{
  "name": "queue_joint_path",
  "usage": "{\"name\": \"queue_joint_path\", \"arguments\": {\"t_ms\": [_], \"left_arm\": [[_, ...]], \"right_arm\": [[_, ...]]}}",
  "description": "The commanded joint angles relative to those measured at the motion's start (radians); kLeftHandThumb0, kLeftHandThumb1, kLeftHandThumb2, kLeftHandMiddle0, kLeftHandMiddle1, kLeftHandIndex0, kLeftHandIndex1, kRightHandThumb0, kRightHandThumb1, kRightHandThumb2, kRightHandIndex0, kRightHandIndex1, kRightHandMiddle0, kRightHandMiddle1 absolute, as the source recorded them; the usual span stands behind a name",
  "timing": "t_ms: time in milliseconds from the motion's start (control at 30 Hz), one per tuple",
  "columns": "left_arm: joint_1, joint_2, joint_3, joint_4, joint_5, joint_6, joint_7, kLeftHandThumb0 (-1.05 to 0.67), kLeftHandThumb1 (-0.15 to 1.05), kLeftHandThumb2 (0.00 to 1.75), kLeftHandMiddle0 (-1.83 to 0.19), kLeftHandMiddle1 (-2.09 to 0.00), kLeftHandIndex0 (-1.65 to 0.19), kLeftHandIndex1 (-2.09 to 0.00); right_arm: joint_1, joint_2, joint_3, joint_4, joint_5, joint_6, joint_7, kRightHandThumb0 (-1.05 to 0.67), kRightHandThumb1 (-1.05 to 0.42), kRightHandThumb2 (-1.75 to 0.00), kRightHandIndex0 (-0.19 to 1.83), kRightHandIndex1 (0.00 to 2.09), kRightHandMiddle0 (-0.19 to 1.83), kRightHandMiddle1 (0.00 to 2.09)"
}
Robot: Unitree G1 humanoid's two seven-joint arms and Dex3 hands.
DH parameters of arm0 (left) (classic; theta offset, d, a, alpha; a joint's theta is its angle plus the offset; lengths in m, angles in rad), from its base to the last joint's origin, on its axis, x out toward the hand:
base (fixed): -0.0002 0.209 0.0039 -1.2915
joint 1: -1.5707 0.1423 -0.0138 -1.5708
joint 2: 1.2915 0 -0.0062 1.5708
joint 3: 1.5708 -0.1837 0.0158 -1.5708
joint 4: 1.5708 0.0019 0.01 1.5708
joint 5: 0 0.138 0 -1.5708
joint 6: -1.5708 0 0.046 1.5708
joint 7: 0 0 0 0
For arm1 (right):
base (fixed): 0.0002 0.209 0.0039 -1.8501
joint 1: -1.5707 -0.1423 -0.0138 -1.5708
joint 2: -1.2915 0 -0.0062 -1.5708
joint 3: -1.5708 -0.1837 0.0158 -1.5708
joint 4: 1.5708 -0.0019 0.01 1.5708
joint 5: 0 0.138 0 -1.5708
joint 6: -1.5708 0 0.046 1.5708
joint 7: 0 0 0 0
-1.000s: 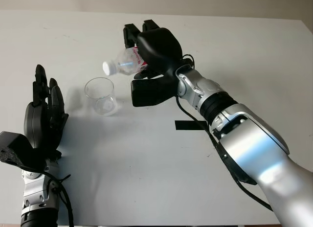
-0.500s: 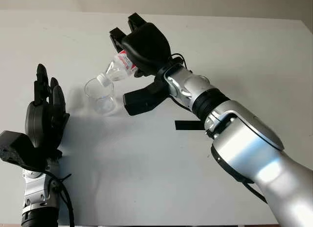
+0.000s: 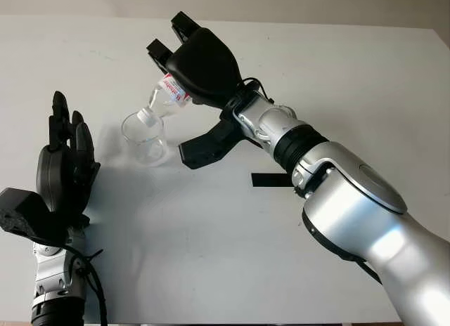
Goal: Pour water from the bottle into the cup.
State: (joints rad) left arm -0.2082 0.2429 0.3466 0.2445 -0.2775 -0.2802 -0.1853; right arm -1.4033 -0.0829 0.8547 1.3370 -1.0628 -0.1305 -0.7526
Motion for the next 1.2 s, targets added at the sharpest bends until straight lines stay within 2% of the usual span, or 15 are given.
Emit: {"name": "queue_joint_path", "arguments": {"t_ms": [0,267,400,500,600,633,700,767,833,1033,1167], "left_arm": [[0.026,-0.023,-0.007,0.020,0.001,-0.010,0.001,-0.77,1.05,0.55,0.15,-0.05,0.15,-0.05],[0.026,-0.018,-0.007,0.020,0.002,-0.005,-0.002,-0.78,1.05,0.55,0.16,-0.05,0.16,-0.05],[0.019,-0.021,-0.009,0.022,0.005,-0.006,0.004,-0.78,1.05,0.55,0.15,-0.06,0.15,-0.05],[0.016,-0.019,-0.009,0.028,0.004,-0.007,0.001,-0.78,1.05,0.55,0.16,-0.05,0.16,-0.05],[0.016,-0.016,-0.007,0.032,0.003,-0.009,-0.003,-0.78,1.05,0.54,0.16,-0.05,0.16,-0.05],[0.016,-0.016,-0.007,0.031,0.003,-0.008,-0.003,-0.78,1.05,0.54,0.15,-0.05,0.15,-0.05],[0.017,-0.017,-0.005,0.027,-0.002,-0.003,-0.003,-0.77,1.05,0.55,0.15,-0.06,0.15,-0.05],[0.018,-0.015,-0.003,0.027,-0.005,-0.004,-0.005,-0.77,1.05,0.55,0.15,-0.06,0.15,-0.05],[0.018,-0.016,-0.002,0.027,-0.005,-0.006,-0.004,-0.77,1.05,0.55,0.15,-0.06,0.15,-0.05],[0.023,-0.014,0.005,0.033,-0.014,-0.012,-0.017,-0.76,1.05,0.55,0.15,-0.06,0.15,-0.05],[0.026,-0.012,0.010,0.042,-0.015,-0.021,-0.028,-0.77,1.05,0.55,0.13,-0.06,0.15,-0.06]], "right_arm": [[-0.029,-0.009,0.002,-0.005,-0.005,-0.005,-0.024,-0.40,-0.96,-0.05,1.05,2.09,0.33,2.00],[-0.023,-0.012,-0.034,-0.006,0.038,-0.052,-0.055,-0.39,-0.96,-0.05,1.06,2.09,0.41,2.06],[0.008,0.011,-0.236,-0.016,0.276,-0.170,0.114,-0.25,-1.00,-0.07,0.99,2.09,0.28,1.99],[0.021,0.025,-0.365,-0.024,0.428,-0.195,0.242,-0.16,-1.04,-0.22,1.02,2.09,0.29,2.08],[0.031,0.037,-0.487,-0.033,0.566,-0.196,0.350,-0.14,-0.96,-0.41,1.08,2.09,0.60,2.09],[0.033,0.040,-0.521,-0.036,0.604,-0.191,0.379,-0.12,-0.87,-0.53,1.13,2.09,0.81,2.09],[0.035,0.042,-0.585,-0.040,0.673,-0.172,0.434,-0.12,-0.79,-0.65,1.17,2.09,1.06,2.09],[0.036,0.036,-0.639,-0.045,0.730,-0.152,0.488,-0.12,-0.82,-0.59,1.20,2.09,1.25,2.09],[0.040,0.025,-0.692,-0.050,0.786,-0.130,0.549,-0.12,-0.86,-0.54,1.21,2.09,1.34,2.09],[0.080,-0.023,-0.804,-0.080,0.908,-0.082,0.727,-0.16,-0.94,-0.42,1.22,2.09,1.37,2.09],[0.119,-0.053,-0.919,-0.123,1.057,0.022,0.940,-0.14,-1.03,-0.32,1.42,2.09,1.39,2.09]]}}
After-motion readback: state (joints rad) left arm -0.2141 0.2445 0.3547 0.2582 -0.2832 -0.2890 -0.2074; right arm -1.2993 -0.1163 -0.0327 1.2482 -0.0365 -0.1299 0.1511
